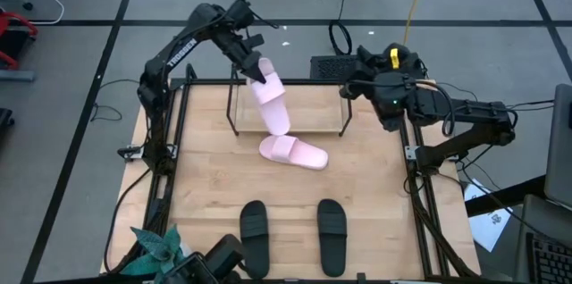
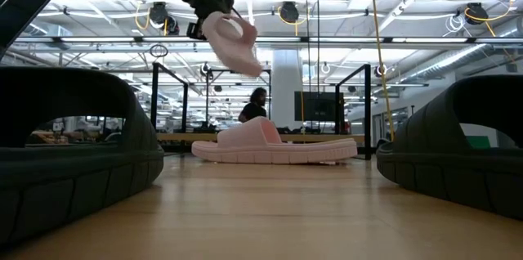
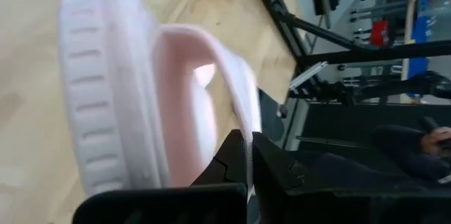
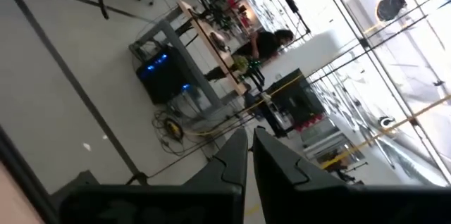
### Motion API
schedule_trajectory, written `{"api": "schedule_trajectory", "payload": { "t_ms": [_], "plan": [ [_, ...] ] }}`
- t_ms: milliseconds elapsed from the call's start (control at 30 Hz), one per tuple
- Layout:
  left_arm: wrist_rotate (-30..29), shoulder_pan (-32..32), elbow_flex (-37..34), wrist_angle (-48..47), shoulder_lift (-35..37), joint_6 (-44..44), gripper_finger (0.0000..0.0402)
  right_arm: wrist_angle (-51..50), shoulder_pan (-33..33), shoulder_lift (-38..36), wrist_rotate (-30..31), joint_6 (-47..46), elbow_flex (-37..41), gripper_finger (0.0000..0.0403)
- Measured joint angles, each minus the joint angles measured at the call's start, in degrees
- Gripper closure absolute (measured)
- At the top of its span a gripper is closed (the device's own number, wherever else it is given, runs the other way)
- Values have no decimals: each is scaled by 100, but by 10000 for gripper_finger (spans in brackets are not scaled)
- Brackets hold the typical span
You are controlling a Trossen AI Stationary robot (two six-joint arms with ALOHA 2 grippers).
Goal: Pick and place slides into the shelf
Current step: Put the bottom pink slide on the shelf
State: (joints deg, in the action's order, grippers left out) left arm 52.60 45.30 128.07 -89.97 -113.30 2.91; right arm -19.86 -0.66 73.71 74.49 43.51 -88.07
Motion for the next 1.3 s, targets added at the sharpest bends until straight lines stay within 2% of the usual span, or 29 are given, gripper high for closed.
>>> {"api": "schedule_trajectory", "payload": {
  "t_ms": [200, 367, 533, 900, 1100, 1300],
  "plan": [
    [-281, 80, -69, 8, 0, -203, 401, -30, -116, 2, 16, -56, 0, 390],
    [-324, 149, -542, 0, 0, -447, 401, -40, -164, 2, -69, -433, 0, 390],
    [-315, 155, -1017, -9, -11, -831, 401, -64, -162, 38, -990, -1044, 0, 390],
    [-150, 390, -1073, -1, -9, -1019, 401, -433, -162, 650, -2433, -2300, -1, 390],
    [83, 369, -1071, -4, -2, -1141, 401, -468, -160, 1370, -2824, -1955, 0, 390],
    [148, 358, -1071, -4, 0, -1164, 401, 168, -163, 2020, -2831, -1191, 0, 389]
  ]
}}
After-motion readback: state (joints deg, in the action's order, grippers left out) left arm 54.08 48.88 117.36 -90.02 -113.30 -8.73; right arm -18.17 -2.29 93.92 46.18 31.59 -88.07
